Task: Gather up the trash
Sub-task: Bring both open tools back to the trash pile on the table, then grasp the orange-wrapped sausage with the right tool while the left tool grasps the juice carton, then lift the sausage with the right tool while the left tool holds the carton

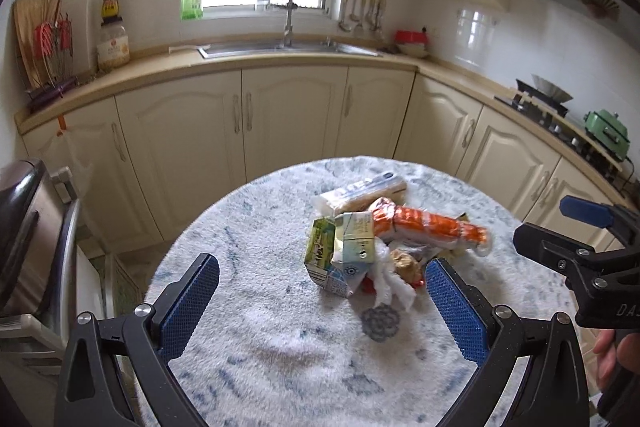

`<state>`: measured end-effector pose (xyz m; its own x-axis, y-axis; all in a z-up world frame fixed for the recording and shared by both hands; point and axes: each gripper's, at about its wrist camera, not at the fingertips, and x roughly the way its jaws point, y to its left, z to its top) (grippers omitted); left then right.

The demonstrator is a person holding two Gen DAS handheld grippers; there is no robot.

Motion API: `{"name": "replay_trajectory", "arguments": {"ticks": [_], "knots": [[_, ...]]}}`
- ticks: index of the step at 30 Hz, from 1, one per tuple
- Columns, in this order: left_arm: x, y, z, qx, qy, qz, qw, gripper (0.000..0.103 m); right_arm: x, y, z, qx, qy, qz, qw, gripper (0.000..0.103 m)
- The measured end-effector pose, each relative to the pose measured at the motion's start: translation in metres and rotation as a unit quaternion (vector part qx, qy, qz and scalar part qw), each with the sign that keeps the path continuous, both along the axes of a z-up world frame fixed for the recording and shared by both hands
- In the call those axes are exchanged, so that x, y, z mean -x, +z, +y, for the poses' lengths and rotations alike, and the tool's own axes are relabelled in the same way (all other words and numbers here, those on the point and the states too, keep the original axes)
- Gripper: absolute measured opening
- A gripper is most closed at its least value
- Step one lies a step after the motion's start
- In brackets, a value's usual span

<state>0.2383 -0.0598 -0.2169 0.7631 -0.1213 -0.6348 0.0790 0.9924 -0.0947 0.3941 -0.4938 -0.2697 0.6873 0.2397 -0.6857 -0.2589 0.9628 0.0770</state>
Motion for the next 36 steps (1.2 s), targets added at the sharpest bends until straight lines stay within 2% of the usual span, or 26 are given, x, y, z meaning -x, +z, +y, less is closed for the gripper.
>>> {"name": "replay_trajectory", "arguments": {"ticks": [4, 7, 11, 13, 15, 16, 18, 20, 21, 23, 25, 28, 36], "knots": [[-0.044, -0.022, 0.007, 0.012, 0.007, 0.042, 0.9990, 0.099, -0.043, -0.027, 0.014, 0.026, 0.029, 0.033, 0.999, 0.096], [-0.070, -0.037, 0.017, 0.047, 0.006, 0.066, 0.9967, 0.099, -0.076, -0.052, 0.026, 0.060, 0.043, 0.056, 0.996, 0.092], [-0.095, -0.048, 0.019, 0.064, -0.012, 0.074, 0.9951, 0.102, -0.104, -0.082, 0.039, 0.080, 0.082, 0.090, 0.989, 0.085], [-0.106, -0.052, 0.017, 0.071, -0.022, 0.080, 0.9941, 0.102, -0.113, -0.096, 0.046, 0.093, 0.093, 0.107, 0.986, 0.072], [-0.116, -0.058, 0.016, 0.079, -0.026, 0.088, 0.9926, 0.101, -0.117, -0.103, 0.046, 0.084, 0.097, 0.113, 0.985, 0.065], [-0.120, -0.060, 0.016, 0.083, -0.025, 0.092, 0.9919, 0.097, -0.117, -0.103, 0.044, 0.077, 0.095, 0.114, 0.986, 0.056], [-0.130, -0.064, 0.020, 0.094, -0.026, 0.105, 0.9897, 0.089, -0.116, -0.101, 0.039, 0.061, 0.094, 0.117, 0.987, 0.044], [-0.139, -0.068, 0.025, 0.111, -0.033, 0.115, 0.9866, 0.076, -0.110, -0.098, 0.032, 0.037, 0.092, 0.121, 0.988, 0.037], [-0.141, -0.069, 0.027, 0.115, -0.037, 0.116, 0.9860, 0.074, -0.107, -0.095, 0.030, 0.030, 0.090, 0.121, 0.988, 0.035], [-0.146, -0.070, 0.029, 0.114, -0.041, 0.119, 0.9855, 0.062, -0.101, -0.090, 0.023, 0.012, 0.085, 0.122, 0.989, 0.033], [-0.149, -0.070, 0.034, 0.123, -0.046, 0.122, 0.9839, 0.056, -0.095, -0.085, 0.018, 0.003, 0.078, 0.118, 0.990, 0.032], [-0.146, -0.066, 0.044, 0.129, -0.048, 0.113, 0.9839, 0.040, -0.086, -0.080, 0.014, -0.017, 0.076, 0.118, 0.990, 0.031], [-0.107, -0.050, 0.075, 0.090, -0.021, 0.074, 0.9929, 0.034, -0.047, -0.062, 0.014, -0.046, 0.074, 0.103, 0.991, 0.031]]}}
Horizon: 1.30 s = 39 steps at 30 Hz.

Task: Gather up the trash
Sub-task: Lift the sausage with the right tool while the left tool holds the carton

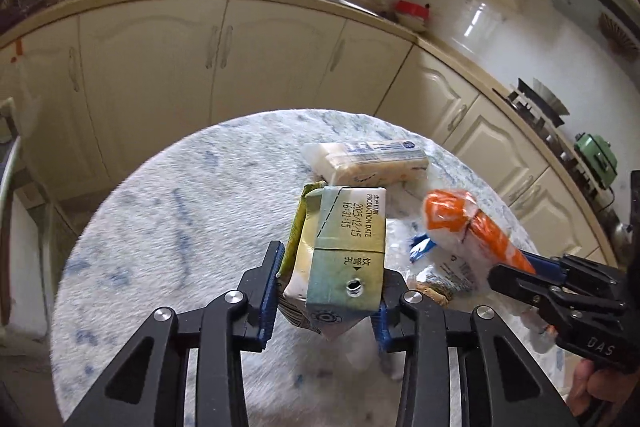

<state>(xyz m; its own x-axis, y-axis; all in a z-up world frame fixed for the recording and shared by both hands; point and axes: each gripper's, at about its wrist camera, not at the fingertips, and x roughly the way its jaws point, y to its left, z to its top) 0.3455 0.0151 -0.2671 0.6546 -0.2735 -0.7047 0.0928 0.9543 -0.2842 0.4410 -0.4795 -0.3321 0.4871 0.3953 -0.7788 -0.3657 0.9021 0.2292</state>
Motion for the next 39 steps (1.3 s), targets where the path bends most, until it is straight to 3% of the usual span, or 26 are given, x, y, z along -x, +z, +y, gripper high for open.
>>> {"name": "replay_trajectory", "arguments": {"ticks": [7, 21, 23, 27, 31, 34, 38, 39], "knots": [[0.051, 0.009, 0.011, -0.061, 0.003, -0.025, 0.9978, 0.034, 0.049, -0.010, -0.001, -0.009, 0.000, 0.013, 1.000, 0.032], [0.102, 0.009, -0.021, -0.055, -0.004, -0.006, 0.9984, 0.033, 0.044, -0.042, 0.030, 0.064, 0.006, 0.016, 0.998, 0.037], [0.110, 0.013, -0.026, -0.057, -0.005, -0.008, 0.9983, 0.033, 0.046, -0.040, 0.030, 0.055, 0.000, 0.013, 0.998, 0.034], [0.124, 0.021, -0.030, -0.061, -0.008, -0.019, 0.9979, 0.033, 0.057, -0.026, 0.012, -0.022, -0.013, 0.010, 1.000, 0.023], [0.134, 0.030, -0.037, -0.054, -0.017, -0.029, 0.9979, 0.032, 0.069, -0.013, -0.006, -0.051, -0.026, 0.001, 0.998, 0.015], [0.138, 0.032, -0.044, -0.049, -0.023, -0.029, 0.9981, 0.032, 0.072, -0.014, -0.010, -0.043, -0.018, 0.011, 0.999, 0.014], [0.145, 0.031, -0.051, -0.053, -0.023, -0.021, 0.9981, 0.032, 0.070, -0.017, -0.002, -0.005, -0.011, 0.008, 1.000, 0.022], [0.147, 0.032, -0.053, -0.053, -0.023, -0.020, 0.9981, 0.032, 0.068, -0.017, -0.001, 0.003, -0.014, 0.007, 1.000, 0.032]]}}
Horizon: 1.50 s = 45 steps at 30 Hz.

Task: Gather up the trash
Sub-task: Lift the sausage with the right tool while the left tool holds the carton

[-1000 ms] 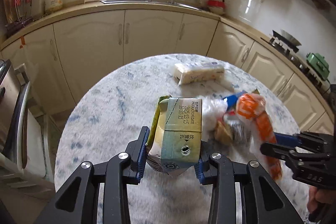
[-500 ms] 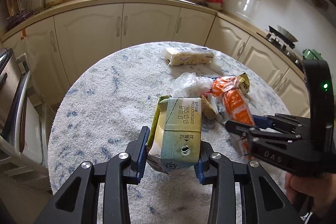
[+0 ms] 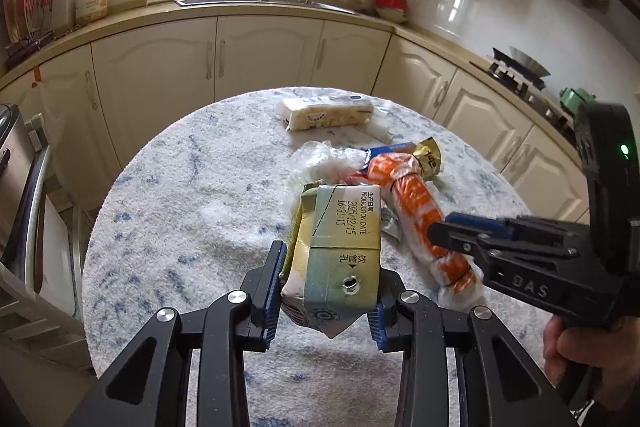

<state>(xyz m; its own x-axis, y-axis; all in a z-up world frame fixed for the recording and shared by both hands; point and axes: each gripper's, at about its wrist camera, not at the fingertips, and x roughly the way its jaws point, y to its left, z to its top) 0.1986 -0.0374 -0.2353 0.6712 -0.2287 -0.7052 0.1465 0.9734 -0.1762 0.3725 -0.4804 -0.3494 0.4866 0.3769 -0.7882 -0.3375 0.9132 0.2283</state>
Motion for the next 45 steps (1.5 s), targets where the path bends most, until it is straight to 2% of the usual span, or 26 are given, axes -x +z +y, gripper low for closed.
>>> {"name": "replay_trajectory", "arguments": {"ticks": [1, 6, 8, 10, 17, 21, 24, 27, 29, 31, 36, 40, 42, 44, 45], "knots": [[0.003, 0.001, -0.002, 0.000, 0.000, 0.002, 1.0000, 0.032, -0.002, -0.001, 0.003, 0.015, -0.002, -0.003, 1.000, 0.043], [0.009, 0.003, -0.006, -0.005, -0.001, 0.003, 1.0000, 0.032, -0.009, -0.014, 0.019, 0.037, 0.009, 0.004, 0.999, 0.052], [0.010, 0.004, -0.006, -0.006, -0.001, 0.003, 1.0000, 0.032, -0.012, -0.023, 0.022, 0.046, 0.008, 0.007, 0.999, 0.049], [0.011, 0.004, -0.005, -0.007, 0.000, 0.003, 1.0000, 0.032, -0.015, -0.032, 0.024, 0.050, 0.009, 0.019, 0.999, 0.032], [0.015, 0.009, -0.001, -0.012, 0.002, -0.005, 0.9999, 0.032, 0.012, 0.006, -0.008, -0.078, 0.012, -0.007, 0.997, 0.029], [0.016, 0.015, -0.005, -0.011, -0.007, -0.012, 0.9998, 0.032, 0.023, 0.017, -0.019, -0.095, 0.006, -0.013, 0.995, 0.029], [0.017, 0.015, -0.010, -0.010, -0.014, -0.011, 0.9998, 0.032, 0.030, 0.016, -0.022, -0.085, 0.007, -0.014, 0.996, 0.029], [0.018, 0.011, -0.014, -0.011, -0.017, -0.004, 0.9998, 0.032, 0.033, -0.006, -0.016, -0.040, 0.019, 0.022, 0.999, 0.030], [0.019, 0.008, -0.017, -0.012, -0.018, 0.000, 0.9998, 0.032, 0.035, -0.017, -0.020, -0.030, 0.014, 0.032, 0.999, 0.034], [0.020, 0.007, -0.019, -0.013, -0.017, 0.003, 0.9998, 0.032, 0.038, -0.014, -0.025, -0.032, 0.005, 0.027, 0.999, 0.041], [0.020, 0.006, -0.019, -0.013, -0.015, 0.003, 0.9998, 0.032, 0.045, 0.008, -0.028, -0.046, 0.003, -0.004, 0.999, 0.046], [0.020, 0.005, -0.017, -0.012, -0.015, 0.003, 0.9998, 0.032, 0.039, -0.001, -0.008, -0.009, 0.006, 0.022, 1.000, 0.049], [0.020, 0.003, -0.016, -0.011, -0.014, 0.005, 0.9998, 0.032, 0.036, -0.012, 0.007, 0.013, 0.010, 0.029, 0.999, 0.055], [0.021, 0.001, -0.016, -0.010, -0.013, 0.009, 0.9998, 0.032, 0.030, -0.019, 0.019, 0.040, 0.006, 0.022, 0.999, 0.054], [0.021, 0.001, -0.016, -0.009, -0.013, 0.011, 0.9998, 0.032, 0.026, -0.025, 0.024, 0.055, 0.007, 0.025, 0.998, 0.047]]}}
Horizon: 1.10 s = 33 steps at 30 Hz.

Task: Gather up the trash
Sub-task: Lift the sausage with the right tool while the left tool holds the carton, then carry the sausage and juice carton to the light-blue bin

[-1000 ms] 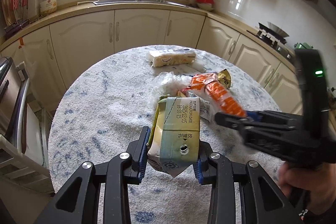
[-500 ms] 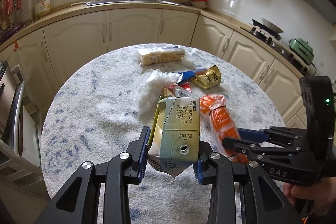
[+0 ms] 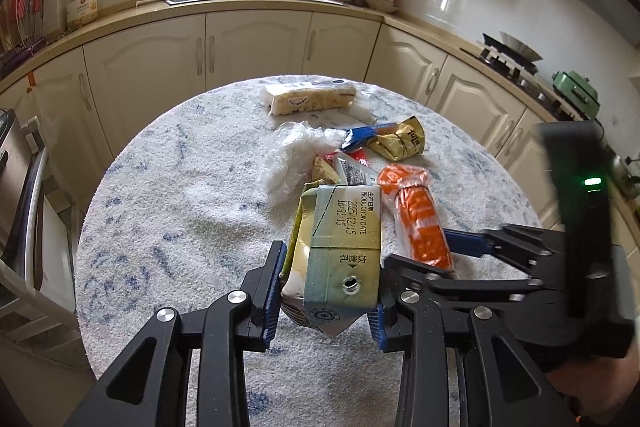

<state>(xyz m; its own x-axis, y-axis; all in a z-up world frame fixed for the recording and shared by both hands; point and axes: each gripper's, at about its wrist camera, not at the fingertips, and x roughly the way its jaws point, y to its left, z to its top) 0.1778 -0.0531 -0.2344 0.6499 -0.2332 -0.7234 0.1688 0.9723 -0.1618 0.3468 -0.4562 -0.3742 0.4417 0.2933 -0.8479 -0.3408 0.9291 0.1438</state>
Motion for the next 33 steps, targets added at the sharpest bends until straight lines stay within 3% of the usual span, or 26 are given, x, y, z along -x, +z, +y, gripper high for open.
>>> {"name": "replay_trajectory", "arguments": {"ticks": [2, 6, 9, 16, 26, 33], "knots": [[0.001, 0.001, 0.000, 0.000, 0.000, 0.000, 1.0000, 0.032, -0.004, -0.004, 0.004, 0.019, 0.002, -0.014, 1.000, 0.043], [0.004, 0.006, 0.002, -0.003, 0.000, -0.008, 1.0000, 0.032, -0.006, 0.008, -0.030, -0.096, -0.013, 0.003, 0.995, 0.028], [0.004, 0.009, 0.002, -0.003, -0.001, -0.012, 0.9999, 0.032, 0.004, 0.022, -0.061, -0.188, -0.018, 0.001, 0.982, 0.028], [0.006, 0.016, -0.004, -0.002, -0.012, -0.018, 0.9998, 0.032, 0.025, 0.046, -0.111, -0.287, -0.040, -0.019, 0.957, 0.028], [0.002, 0.046, -0.042, 0.015, -0.068, -0.046, 0.9965, 0.032, 0.047, 0.080, -0.163, -0.263, -0.096, -0.082, 0.956, 0.028], [-0.001, 0.070, -0.121, 0.020, -0.155, -0.073, 0.9851, 0.032, 0.084, 0.097, -0.230, -0.244, -0.166, -0.120, 0.948, 0.028]]}}
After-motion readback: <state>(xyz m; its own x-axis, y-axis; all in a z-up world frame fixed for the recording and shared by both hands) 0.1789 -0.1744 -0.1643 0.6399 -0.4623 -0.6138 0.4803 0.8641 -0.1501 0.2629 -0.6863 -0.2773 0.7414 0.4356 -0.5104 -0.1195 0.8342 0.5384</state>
